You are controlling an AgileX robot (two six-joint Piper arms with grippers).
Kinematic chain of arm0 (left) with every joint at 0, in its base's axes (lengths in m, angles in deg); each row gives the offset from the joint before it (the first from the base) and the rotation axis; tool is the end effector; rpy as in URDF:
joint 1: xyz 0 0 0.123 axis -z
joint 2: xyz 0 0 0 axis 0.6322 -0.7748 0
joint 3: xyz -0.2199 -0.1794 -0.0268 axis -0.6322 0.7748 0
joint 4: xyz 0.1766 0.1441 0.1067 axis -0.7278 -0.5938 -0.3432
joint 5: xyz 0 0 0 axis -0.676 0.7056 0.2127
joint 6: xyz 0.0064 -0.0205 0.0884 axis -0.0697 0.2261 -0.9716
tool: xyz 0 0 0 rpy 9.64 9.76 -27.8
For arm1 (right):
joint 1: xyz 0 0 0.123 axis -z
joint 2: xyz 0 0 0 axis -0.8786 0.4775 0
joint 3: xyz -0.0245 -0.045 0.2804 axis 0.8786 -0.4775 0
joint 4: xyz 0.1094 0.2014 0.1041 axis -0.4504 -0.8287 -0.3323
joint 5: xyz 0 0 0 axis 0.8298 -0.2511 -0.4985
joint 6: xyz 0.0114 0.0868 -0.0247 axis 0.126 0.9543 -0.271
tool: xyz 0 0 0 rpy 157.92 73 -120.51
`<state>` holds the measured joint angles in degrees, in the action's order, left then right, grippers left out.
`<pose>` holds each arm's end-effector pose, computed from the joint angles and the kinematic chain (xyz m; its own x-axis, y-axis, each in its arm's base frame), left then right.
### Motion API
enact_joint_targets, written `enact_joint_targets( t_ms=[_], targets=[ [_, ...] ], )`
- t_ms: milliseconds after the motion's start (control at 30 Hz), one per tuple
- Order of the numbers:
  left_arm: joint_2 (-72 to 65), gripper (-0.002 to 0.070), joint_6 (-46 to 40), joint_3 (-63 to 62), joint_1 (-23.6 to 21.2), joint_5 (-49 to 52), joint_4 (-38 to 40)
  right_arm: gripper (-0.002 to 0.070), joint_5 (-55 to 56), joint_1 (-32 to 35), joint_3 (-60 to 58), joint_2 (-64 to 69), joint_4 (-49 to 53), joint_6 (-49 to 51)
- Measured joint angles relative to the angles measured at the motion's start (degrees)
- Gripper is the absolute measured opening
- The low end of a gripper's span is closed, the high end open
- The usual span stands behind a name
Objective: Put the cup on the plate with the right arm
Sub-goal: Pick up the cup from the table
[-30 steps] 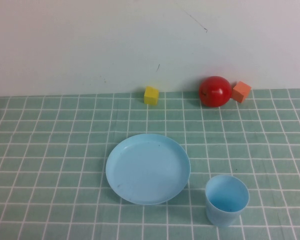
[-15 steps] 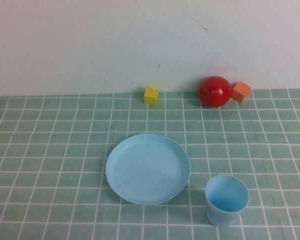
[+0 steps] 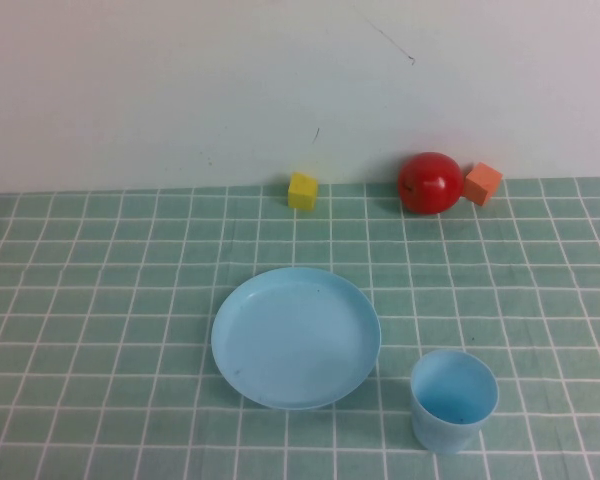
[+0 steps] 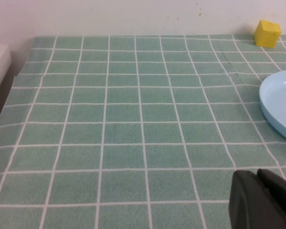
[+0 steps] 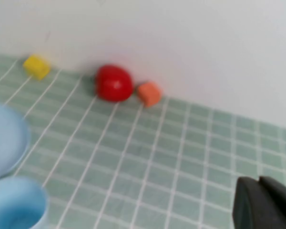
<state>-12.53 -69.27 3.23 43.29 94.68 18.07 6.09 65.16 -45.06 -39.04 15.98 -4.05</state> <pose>0.0531 -0.0064 0.1759 -0.2647 -0.1064 -0.9584 0.0660 0.9896 -0.1281 0.1074 0.0074 0.3569 -0.3105 -0.2441 -0.9187 -0.1717 0.9650 -0.1983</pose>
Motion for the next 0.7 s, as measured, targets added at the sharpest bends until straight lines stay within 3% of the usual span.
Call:
enact_joint_targets(
  t_ms=[167, 300, 467, 700],
  targets=[
    [0.0, -0.0003, 0.0, 0.0, 0.0, 0.0, 0.0, -0.0003, -16.0, 0.0, 7.4, 15.3, -12.0, -16.6],
    [0.0, -0.0003, 0.0, 0.0, 0.0, 0.0, 0.0, -0.0003, -26.5, -0.2, 14.0, 31.0, -13.9, -19.4],
    [0.0, -0.0003, 0.0, 0.0, 0.0, 0.0, 0.0, -0.0003, -26.4, -4.3, 20.5, 43.7, -12.1, -19.9],
    [0.0, -0.0003, 0.0, 0.0, 0.0, 0.0, 0.0, -0.0002, -23.1, -18.4, 25.9, 51.9, 0.2, -18.0]
  ],
)
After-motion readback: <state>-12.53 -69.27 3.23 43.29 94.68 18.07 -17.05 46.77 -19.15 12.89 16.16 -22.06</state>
